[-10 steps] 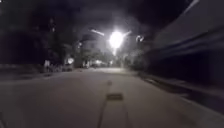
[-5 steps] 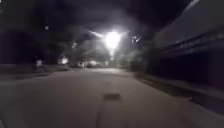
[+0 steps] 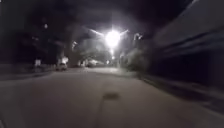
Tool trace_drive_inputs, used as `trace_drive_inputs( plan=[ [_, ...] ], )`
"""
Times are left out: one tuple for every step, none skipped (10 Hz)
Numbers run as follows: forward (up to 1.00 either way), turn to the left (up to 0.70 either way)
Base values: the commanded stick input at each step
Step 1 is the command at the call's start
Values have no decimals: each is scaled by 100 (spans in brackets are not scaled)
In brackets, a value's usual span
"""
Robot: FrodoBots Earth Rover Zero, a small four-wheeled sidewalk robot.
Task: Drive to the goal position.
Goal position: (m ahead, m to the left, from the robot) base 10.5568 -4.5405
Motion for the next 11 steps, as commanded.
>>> trace_drive_inputs(
  plan=[
    [70, -35],
    [70, -31],
    [70, 0],
    [70, 0],
    [70, 0],
    [70, 0],
    [70, 0],
    [70, 0],
    [70, 0],
    [70, 0],
    [70, 0]
  ],
)
